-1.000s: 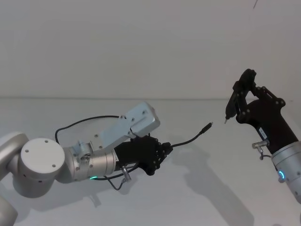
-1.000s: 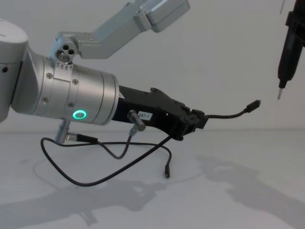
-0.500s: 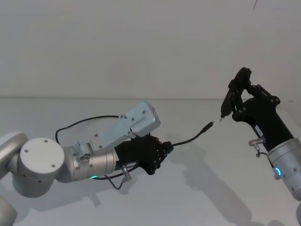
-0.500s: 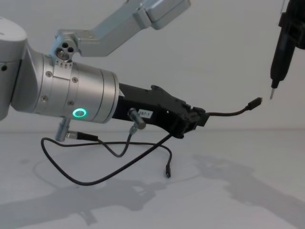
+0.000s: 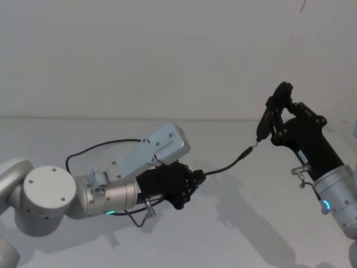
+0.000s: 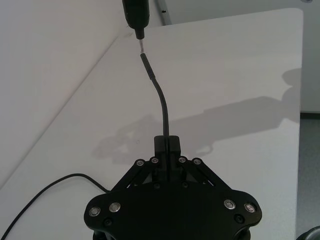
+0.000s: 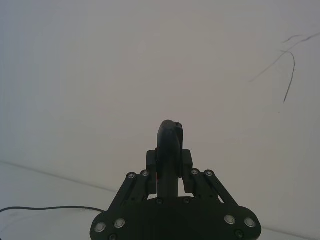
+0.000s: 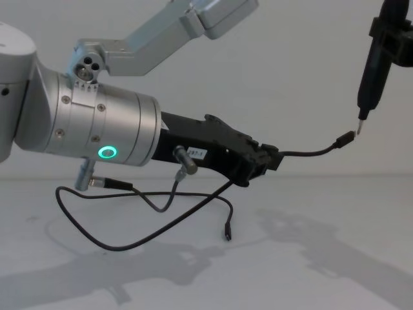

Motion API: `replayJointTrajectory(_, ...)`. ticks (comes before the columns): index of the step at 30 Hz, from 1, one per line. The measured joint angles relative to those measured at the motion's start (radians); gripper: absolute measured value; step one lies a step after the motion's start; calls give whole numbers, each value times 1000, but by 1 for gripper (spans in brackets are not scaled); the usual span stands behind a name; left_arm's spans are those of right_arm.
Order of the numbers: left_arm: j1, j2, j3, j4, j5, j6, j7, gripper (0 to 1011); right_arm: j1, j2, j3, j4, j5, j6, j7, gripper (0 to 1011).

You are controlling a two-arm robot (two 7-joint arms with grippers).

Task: Pick up the data cable with the one hand.

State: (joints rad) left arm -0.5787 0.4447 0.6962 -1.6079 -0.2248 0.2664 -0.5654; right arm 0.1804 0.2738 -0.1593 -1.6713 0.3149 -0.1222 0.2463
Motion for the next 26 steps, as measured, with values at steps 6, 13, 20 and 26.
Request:
replayJointTrajectory(6, 0, 0, 0, 0, 0, -1, 0, 36, 0, -5, 1, -1, 0, 6, 7, 279)
replayJointTrajectory(13, 0, 0, 0, 0, 0, -1, 0, 36, 1, -9, 3, -4, 0, 13, 13, 279)
replayJointTrajectory(20, 0, 0, 0, 0, 0, -1, 0, 36, 2, -12, 4, -5, 0, 18, 16, 279)
replayJointTrajectory(26, 0, 0, 0, 0, 0, -1, 0, 36, 2, -13, 4, -6, -1, 19, 17, 279)
